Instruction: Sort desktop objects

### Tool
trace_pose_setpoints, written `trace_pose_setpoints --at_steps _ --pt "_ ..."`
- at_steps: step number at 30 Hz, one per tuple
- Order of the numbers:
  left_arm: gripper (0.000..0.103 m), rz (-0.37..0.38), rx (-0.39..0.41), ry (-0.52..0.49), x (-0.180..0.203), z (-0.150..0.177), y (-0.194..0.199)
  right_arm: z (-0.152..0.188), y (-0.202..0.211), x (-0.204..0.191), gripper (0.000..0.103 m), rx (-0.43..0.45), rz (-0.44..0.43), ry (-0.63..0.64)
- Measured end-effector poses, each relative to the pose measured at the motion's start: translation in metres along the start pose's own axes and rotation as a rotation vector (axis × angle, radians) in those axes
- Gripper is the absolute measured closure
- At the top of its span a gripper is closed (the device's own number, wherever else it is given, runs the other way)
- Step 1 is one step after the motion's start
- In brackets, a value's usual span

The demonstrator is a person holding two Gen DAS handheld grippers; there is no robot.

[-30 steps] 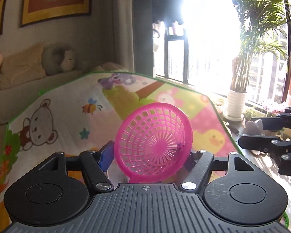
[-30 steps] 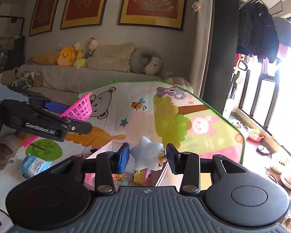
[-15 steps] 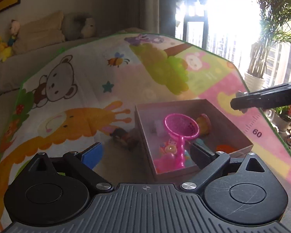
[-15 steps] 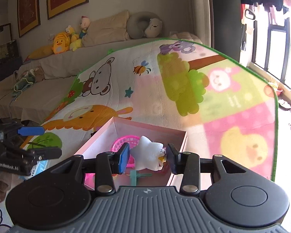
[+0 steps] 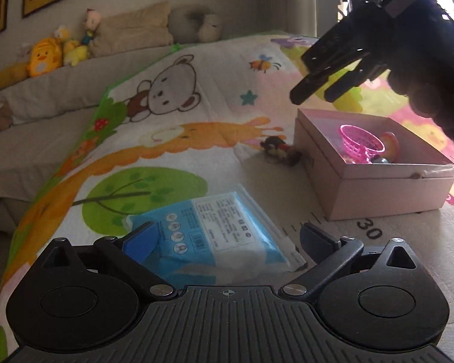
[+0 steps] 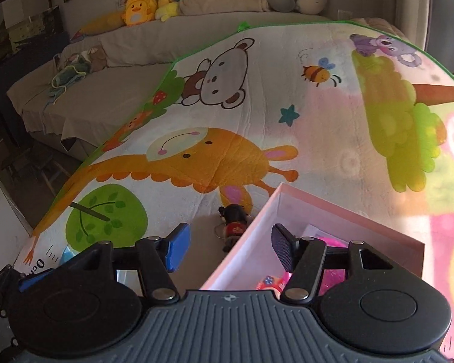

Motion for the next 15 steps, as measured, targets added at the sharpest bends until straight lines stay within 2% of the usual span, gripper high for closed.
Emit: trace_pose_setpoints --at_steps 5,8,9,12,15 --pt "0.0 0.025 0.023 0.048 -0.008 0.002 0.001 -0.023 -0.089 -0.024 0.051 -0.153 0.135 0.097" --pt "0.0 0.035 0.02 0.08 -0.013 0.003 0.0 -0.015 -0.13 -0.021 0.067 -0.262 0.248 0.131" --pt "0.0 0.031 0.016 0.089 -0.016 0.003 0.0 -0.011 -0.137 -0.021 0.074 -0.278 0.278 0.161" --pt "0.0 0.036 0.008 0.119 -0.023 0.003 0.0 -0.005 -0.139 -0.027 0.074 -0.275 0.308 0.202" --pt "0.0 0.025 0.002 0.131 -0.027 0.004 -0.001 -0.005 -0.116 -0.04 0.074 -0.231 0.242 0.191"
Point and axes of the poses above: each gripper's, at about its wrist camera, not at the fingertips, and y roughly against the way its jaws point, x to its right, z to its underside, the point moved 7 cm from there along -y, roughly the way its jaws point, and after that the axes turned 3 degrees about -z, right-handed, at the moved point
